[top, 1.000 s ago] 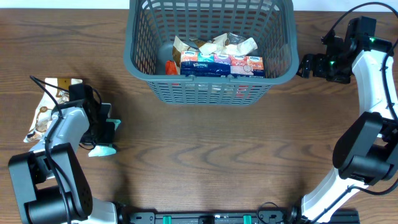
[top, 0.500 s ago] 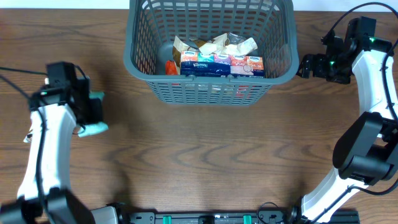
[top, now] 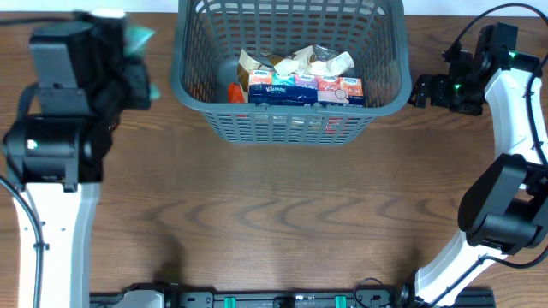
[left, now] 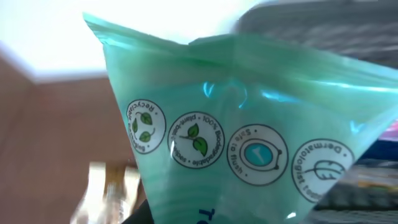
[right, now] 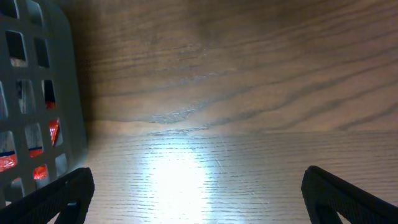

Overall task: Pack container
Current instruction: 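Carry the teal packet into the basket and open the left gripper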

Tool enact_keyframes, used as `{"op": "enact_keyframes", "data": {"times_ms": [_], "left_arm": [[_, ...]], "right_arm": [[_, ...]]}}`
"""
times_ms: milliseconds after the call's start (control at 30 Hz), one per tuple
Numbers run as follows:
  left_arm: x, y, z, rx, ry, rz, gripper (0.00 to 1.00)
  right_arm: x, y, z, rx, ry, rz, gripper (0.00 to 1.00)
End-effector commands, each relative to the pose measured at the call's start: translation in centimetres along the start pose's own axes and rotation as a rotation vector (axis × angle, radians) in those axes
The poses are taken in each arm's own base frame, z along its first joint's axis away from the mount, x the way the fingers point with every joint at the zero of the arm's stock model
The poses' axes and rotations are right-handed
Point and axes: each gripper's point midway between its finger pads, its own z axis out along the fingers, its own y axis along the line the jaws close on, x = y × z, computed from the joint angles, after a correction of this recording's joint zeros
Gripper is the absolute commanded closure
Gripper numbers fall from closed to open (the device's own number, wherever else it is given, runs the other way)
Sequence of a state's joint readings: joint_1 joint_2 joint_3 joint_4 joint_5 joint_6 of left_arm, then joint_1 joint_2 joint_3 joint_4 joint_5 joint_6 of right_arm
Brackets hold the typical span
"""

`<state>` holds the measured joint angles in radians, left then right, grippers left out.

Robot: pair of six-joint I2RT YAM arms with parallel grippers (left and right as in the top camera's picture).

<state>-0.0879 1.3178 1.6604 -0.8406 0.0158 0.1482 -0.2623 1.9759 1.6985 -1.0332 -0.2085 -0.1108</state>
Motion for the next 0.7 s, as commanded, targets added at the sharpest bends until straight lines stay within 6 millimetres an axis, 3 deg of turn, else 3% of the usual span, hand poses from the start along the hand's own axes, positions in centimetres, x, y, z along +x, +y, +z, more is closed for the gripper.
{"op": "enact_keyframes", "data": {"times_ms": [0,133,300,433,533,667], "left_arm": [[-3.0,-3.5,-1.7,0.070,-0.113,0.204,0.94],[-4.7,-7.6,-1.7,0.136,-0.203,0.443,0.94],[-5.7,-11.1,0.2,0.161,-0.270,0.743,0.94],[-6.0,-12.2,3.2,0.145,-0.282,0.919,0.94],[-4.9,-12.9,6.0,0.151,-0.248,1.084,0.94],[-2.8,-13.8,10.3,0.185,-0.177,1.152,0.94]], "right_arm": [[0.5,0.3,0.3,-0.002,0.019,-0.014,0.01],[0.5,0.3,0.3,-0.002,0.019,-0.014,0.01],[0.5,0.3,0.3,-0.002,0.020,-0.014,0.01],[0.5,0.3,0.3,-0.002,0.021,-0.014,0.01],[0.6,0.3,0.3,-0.002,0.022,-0.014,0.01],[0.6,0.4,0.3,-0.003,0.022,-0.014,0.01]]}}
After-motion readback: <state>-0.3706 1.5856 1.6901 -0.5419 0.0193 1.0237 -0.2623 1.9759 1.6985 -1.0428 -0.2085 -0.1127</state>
